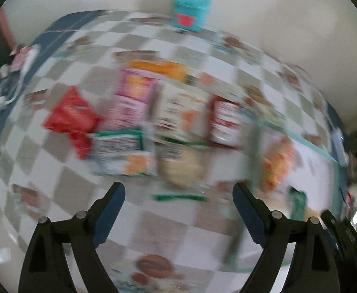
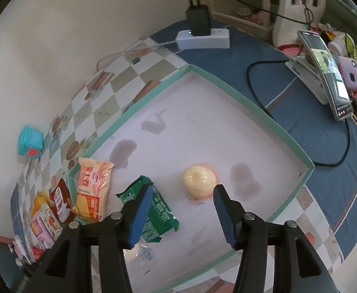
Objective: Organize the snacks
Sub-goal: 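Move both open tools back toward the snack pile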
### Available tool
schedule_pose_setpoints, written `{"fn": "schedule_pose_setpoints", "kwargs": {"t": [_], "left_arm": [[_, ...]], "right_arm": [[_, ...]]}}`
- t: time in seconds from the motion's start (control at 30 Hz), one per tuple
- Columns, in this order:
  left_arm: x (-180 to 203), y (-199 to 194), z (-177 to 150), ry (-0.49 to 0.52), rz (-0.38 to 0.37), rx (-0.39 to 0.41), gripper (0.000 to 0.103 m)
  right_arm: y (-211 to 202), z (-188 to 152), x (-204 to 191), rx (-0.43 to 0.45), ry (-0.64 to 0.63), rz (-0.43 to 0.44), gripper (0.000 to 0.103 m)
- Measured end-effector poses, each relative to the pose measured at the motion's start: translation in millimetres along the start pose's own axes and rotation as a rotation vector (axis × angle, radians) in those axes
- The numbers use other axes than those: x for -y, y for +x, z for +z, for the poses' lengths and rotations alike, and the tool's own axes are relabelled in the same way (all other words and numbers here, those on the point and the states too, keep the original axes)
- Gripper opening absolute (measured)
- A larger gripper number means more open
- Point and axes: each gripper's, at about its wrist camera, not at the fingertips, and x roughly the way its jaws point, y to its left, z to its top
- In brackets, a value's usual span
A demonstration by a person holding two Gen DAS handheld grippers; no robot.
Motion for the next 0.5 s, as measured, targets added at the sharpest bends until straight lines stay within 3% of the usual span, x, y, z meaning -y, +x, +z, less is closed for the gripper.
{"fn": "schedule_pose_setpoints", "kwargs": {"t": [0.1, 0.33, 0.43, 0.5], "left_arm": [[-30.7, -0.4, 7.0, -0.066, 0.038, 0.012, 0.091], [-82.0, -0.3, 13.4, -0.206, 0.043, 0.012, 0.091], [-94.7, -2.1, 13.9, -0.235, 0.045, 0.015, 0.091], [-97.1, -1.6, 16.4, -0.242, 0.047, 0.020, 0.091]], "right_arm": [[2.7, -6.0, -12.3, -0.005, -0.047, 0.007, 0.061], [5.9, -22.2, -49.3, -0.010, -0.185, 0.069, 0.077], [8.1, -28.3, -62.2, -0.021, -0.226, 0.111, 0.087], [9.9, -31.8, -67.8, -0.030, -0.243, 0.126, 0.103]]}}
